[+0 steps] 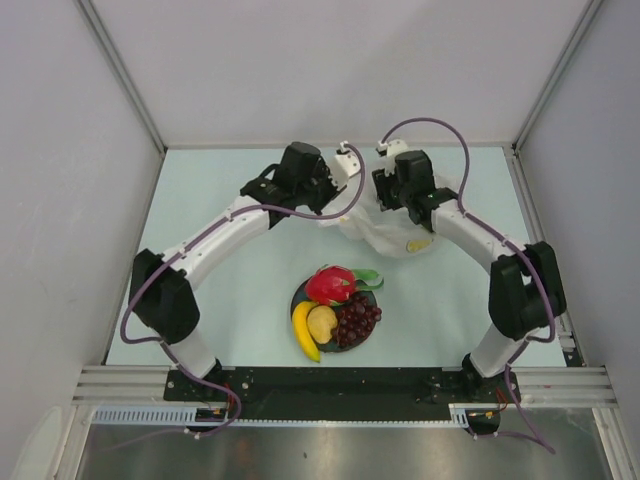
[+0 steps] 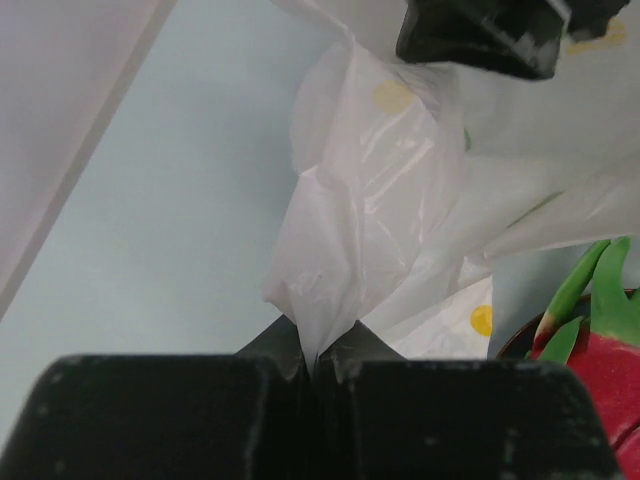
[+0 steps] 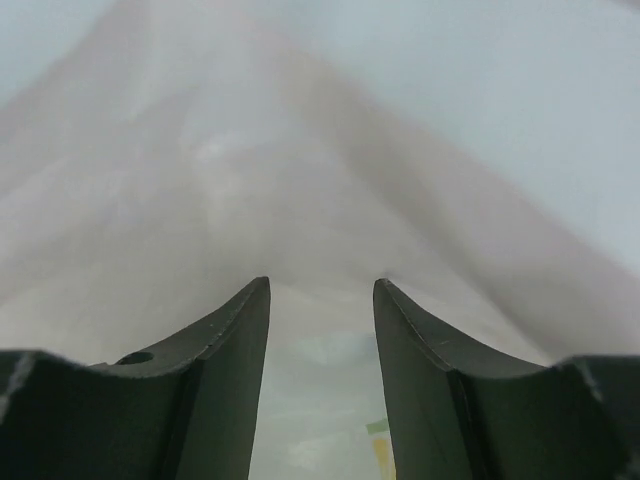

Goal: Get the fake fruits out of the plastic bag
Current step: Take out the fake fruit from the plastic bag.

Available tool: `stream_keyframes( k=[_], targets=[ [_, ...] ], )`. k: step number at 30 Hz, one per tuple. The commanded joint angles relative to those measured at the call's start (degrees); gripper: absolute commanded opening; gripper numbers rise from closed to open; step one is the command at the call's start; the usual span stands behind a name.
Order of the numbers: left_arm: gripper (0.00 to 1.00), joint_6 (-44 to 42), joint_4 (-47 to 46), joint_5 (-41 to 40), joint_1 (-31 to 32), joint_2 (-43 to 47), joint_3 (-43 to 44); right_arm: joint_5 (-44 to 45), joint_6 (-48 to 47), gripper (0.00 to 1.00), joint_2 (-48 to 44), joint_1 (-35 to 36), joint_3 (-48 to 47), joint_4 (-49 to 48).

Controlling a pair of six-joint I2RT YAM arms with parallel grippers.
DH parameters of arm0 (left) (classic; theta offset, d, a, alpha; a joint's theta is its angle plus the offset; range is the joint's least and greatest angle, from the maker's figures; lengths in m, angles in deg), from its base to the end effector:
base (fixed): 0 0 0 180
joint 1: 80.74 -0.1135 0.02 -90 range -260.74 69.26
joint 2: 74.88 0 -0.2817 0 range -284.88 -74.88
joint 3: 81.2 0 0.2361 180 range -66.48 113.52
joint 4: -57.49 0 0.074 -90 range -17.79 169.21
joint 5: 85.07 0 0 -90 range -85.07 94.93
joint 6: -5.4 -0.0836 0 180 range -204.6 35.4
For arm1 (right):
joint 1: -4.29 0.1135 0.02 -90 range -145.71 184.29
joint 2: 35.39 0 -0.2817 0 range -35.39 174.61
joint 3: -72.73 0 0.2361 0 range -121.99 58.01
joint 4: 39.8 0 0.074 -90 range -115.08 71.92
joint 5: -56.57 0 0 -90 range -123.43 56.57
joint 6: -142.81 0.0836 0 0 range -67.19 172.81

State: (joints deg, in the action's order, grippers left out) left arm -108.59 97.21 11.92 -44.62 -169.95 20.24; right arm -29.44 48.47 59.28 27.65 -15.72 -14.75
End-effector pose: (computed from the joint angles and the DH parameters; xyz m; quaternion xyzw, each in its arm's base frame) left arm 0.3257 -0.2503 0.3340 0.4651 0.7460 -0.1034 0.4653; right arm 0.3807 0.1581 0.2870 -0.1919 0.8497 0.0510 0.4884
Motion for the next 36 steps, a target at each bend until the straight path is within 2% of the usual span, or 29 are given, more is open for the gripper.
stream_keyframes(
  k=[1,7,10,12,16,19,22,25,26,28,30,32,33,36],
  targets=[
    [0.0,2.98,-0.91,1.72,1.06,-1.88,3.28,-0.84,1.09,0.5,4.82,-1.29,2.19,1.96],
    [0.0,7.11,-4.07,0.75,1.59,0.5,1.52,-1.43,-1.02,0.48,-2.2,-4.72,6.93,8.99],
    [0.0,6.76,-4.86,-0.3,1.59,-0.47,3.88,-1.88,-3.39,0.48,-2.48,-5.95,8.52,8.75],
    [0.0,5.88,-5.3,-2.57,1.32,-2.39,6.52,0.39,-4.53,0.48,-1.17,-7.17,8.43,4.21],
    [0.01,7.9,-6.18,-2.5,-0.08,-4.69,17.14,8.48,-7.69,0.48,1.65,-9.02,5.29,-6.53],
    [0.0,7.55,-9.78,-2.24,-0.43,-3.38,19.01,16.38,-10.24,0.47,4.72,-10.52,0.2,-13.3],
    [0.0,7.03,-11.11,0.22,-0.35,-1.71,18.67,21.05,-7.81,0.45,6.75,-13.23,-4.56,-14.55],
    [0.0,6.85,-10.5,2.06,-0.17,0.48,14.38,20.89,-6.22,0.44,5.96,-13.77,-6.25,-11.93],
    [0.0,6.41,-10.14,2.33,0.18,1.19,12.53,17.84,-4.99,0.43,5.53,-13.69,-5.03,-7.56],
    [0.0,4.22,-9.7,3.56,0.7,3.82,4.63,13.44,-3.05,0.42,3.77,-12.47,-1.35,-5.59],
    [0.0,2.2,-10.23,3.65,2.02,5.5,-4.48,11.4,-3.39,0.42,1.75,-10.97,6.65,-4.88],
    [0.0,1.58,-10.23,4.96,3.17,7.08,-9.18,9.9,-4.28,0.42,0.52,-8.77,13.84,-5.84],
    [0.0,1.49,-10.31,5.32,3.52,7.26,-12.16,9.81,-3.67,0.43,-0.53,-8.59,15.36,-5.84],
    [0.0,1.05,-11.1,5.76,4.66,6.39,-14.11,8.32,-2.43,0.44,-1.85,-8.68,16.87,-4.53]
  ],
)
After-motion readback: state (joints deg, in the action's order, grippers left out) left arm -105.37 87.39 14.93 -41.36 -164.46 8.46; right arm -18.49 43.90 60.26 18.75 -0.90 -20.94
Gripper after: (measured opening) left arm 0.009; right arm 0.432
